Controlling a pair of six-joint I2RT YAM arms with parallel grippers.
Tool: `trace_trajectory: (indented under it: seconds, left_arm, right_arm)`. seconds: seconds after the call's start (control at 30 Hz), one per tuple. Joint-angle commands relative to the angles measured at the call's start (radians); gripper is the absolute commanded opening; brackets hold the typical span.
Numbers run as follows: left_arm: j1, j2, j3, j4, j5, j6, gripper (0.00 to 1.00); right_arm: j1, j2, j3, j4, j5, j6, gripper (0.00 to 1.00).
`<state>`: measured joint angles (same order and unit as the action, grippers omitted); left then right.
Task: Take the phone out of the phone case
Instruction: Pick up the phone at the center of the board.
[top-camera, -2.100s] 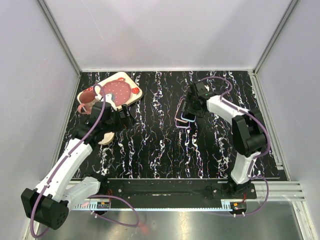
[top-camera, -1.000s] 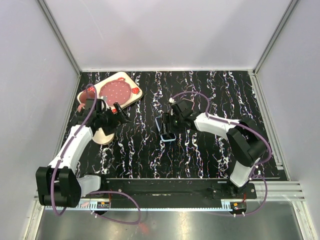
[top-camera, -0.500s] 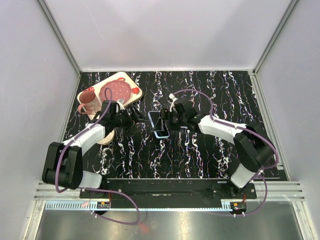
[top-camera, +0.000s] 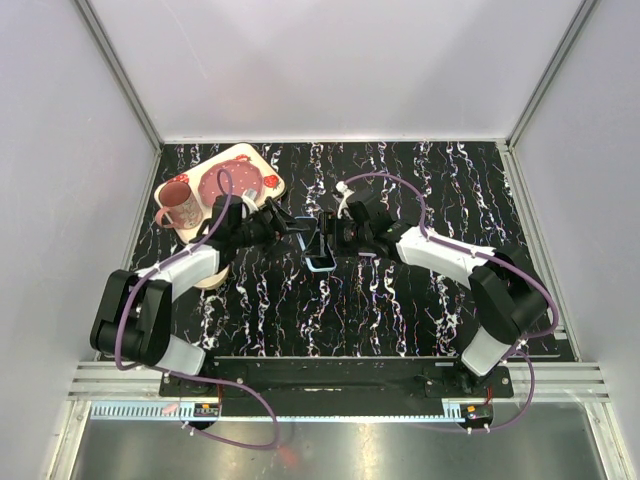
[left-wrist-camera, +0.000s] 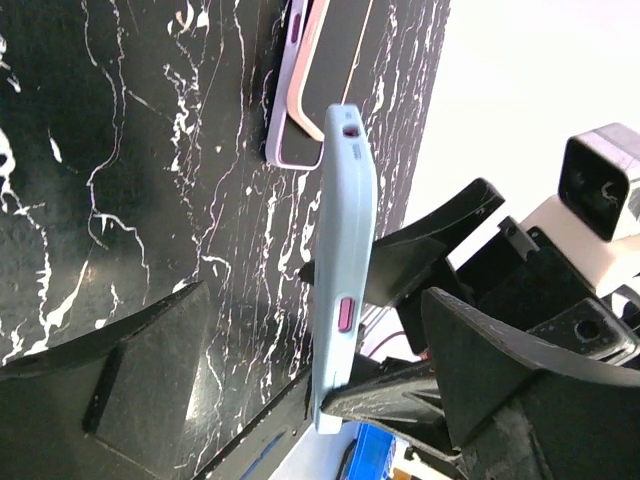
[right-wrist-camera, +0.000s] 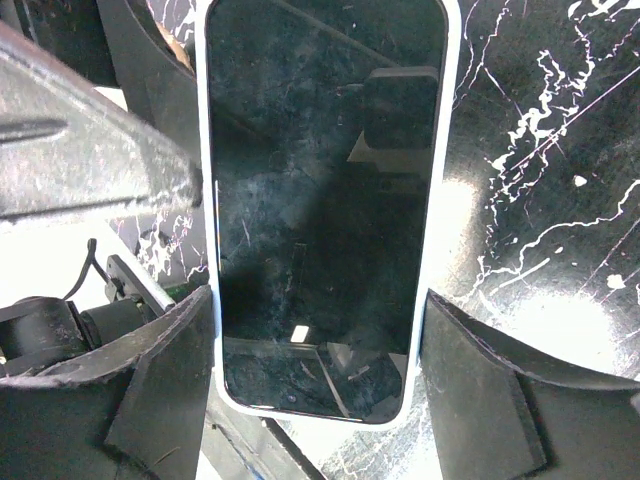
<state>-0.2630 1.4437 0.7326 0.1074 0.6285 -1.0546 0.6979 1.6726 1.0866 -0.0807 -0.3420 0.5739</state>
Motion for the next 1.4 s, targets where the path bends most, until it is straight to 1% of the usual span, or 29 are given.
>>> trace_trajectory:
  seconds: [0.0,0.17,0.4,0.47,0.5,0.53,0.6,0.63,0.67,0.7,0.73,0.77,0.83,0.9,0.97,1.0,1.03,1.07,1.13,1.17,1.2,1.23,1.27,1.33,1.37]
  left_arm:
    - [-0.019,0.046,0.020,0.126,-0.030,-0.062,0.87]
    - [-0.067,0.099,0.108,0.074,-0.075,-0.038,0.83]
    - [-0.085,0.141,0.114,0.100,-0.075,-0.061,0.72]
    - [-0.088,0.153,0.122,0.100,-0.066,-0.061,0.68]
    - [-0.091,0.156,0.123,0.100,-0.062,-0.061,0.64]
    - [-0.093,0.162,0.126,0.100,-0.061,-0.061,0.58]
    - [-0.096,0.167,0.128,0.101,-0.061,-0.061,0.53]
    - [-0.096,0.169,0.126,0.100,-0.062,-0.061,0.47]
    - [-0.097,0.169,0.128,0.101,-0.064,-0.061,0.30]
    - [-0.096,0.172,0.129,0.101,-0.064,-0.061,0.18]
    - [-0.096,0.178,0.140,0.101,-0.046,-0.059,0.02]
    - [-0.094,0.178,0.149,0.097,-0.036,-0.055,0.00]
    - [-0.085,0.170,0.168,0.094,-0.004,-0.039,0.00]
    - [-0.045,0.156,0.172,0.106,0.028,-0.033,0.00]
    - [0.010,0.120,0.162,0.139,0.094,-0.039,0.00]
    - [0.028,0.106,0.153,0.167,0.135,-0.044,0.00]
    - [0.053,0.078,0.151,0.176,0.154,-0.044,0.00]
    - [0.062,0.066,0.152,0.182,0.168,-0.042,0.00]
    - [0.073,0.020,0.165,0.193,0.197,-0.041,0.00]
    - [0.073,0.002,0.166,0.205,0.197,-0.042,0.00]
    - [0.073,-0.035,0.165,0.216,0.188,-0.048,0.00]
    - [0.073,-0.052,0.159,0.233,0.182,-0.057,0.00]
    - [0.073,-0.069,0.145,0.291,0.183,-0.089,0.00]
    - [0.076,-0.114,0.116,0.397,0.185,-0.132,0.00]
    - [0.074,-0.127,0.081,0.499,0.171,-0.180,0.00]
  right_arm:
    - [0.012,-0.036,0.056,0.042,-0.020,-0.006,0.47]
    - [0.017,-0.025,0.073,0.009,-0.008,-0.011,0.47]
    - [0.018,-0.037,0.073,-0.014,0.018,-0.006,0.48]
    - [0.018,-0.037,0.073,-0.017,0.020,-0.005,0.48]
    - [0.018,-0.037,0.073,-0.019,0.018,-0.003,0.48]
    - [0.018,-0.039,0.073,-0.019,0.020,-0.002,0.48]
    - [0.018,-0.040,0.073,-0.025,0.020,-0.002,0.48]
    - [0.017,-0.040,0.072,-0.025,0.020,-0.002,0.50]
    - [0.020,-0.040,0.072,-0.031,0.023,-0.002,0.55]
    - [0.018,-0.045,0.070,-0.034,0.024,-0.002,0.61]
    - [0.018,-0.048,0.068,-0.034,0.029,0.000,0.66]
    - [0.018,-0.053,0.067,-0.042,0.034,-0.002,0.77]
    - [0.017,-0.085,0.067,-0.054,0.043,-0.005,0.88]
    - [0.017,-0.140,0.067,-0.085,0.070,-0.014,0.94]
    - [0.017,-0.190,0.059,-0.106,0.102,-0.016,0.95]
    - [0.017,-0.244,0.041,-0.106,0.115,-0.017,0.96]
    - [0.015,-0.270,0.030,-0.106,0.153,-0.014,0.96]
    - [0.017,-0.318,0.007,-0.105,0.175,-0.014,0.97]
    - [0.015,-0.355,-0.017,-0.085,0.201,-0.006,0.97]
    - [0.014,-0.382,-0.043,-0.068,0.193,-0.006,0.96]
    - [0.014,-0.395,-0.059,-0.047,0.183,-0.002,0.93]
    - [0.014,-0.404,-0.074,0.002,0.163,0.016,0.93]
    - [0.012,-0.415,-0.091,0.021,0.159,0.035,0.92]
    - [-0.006,-0.415,-0.094,0.054,0.066,0.105,0.92]
    - [-0.047,-0.398,-0.087,0.061,0.019,0.141,0.90]
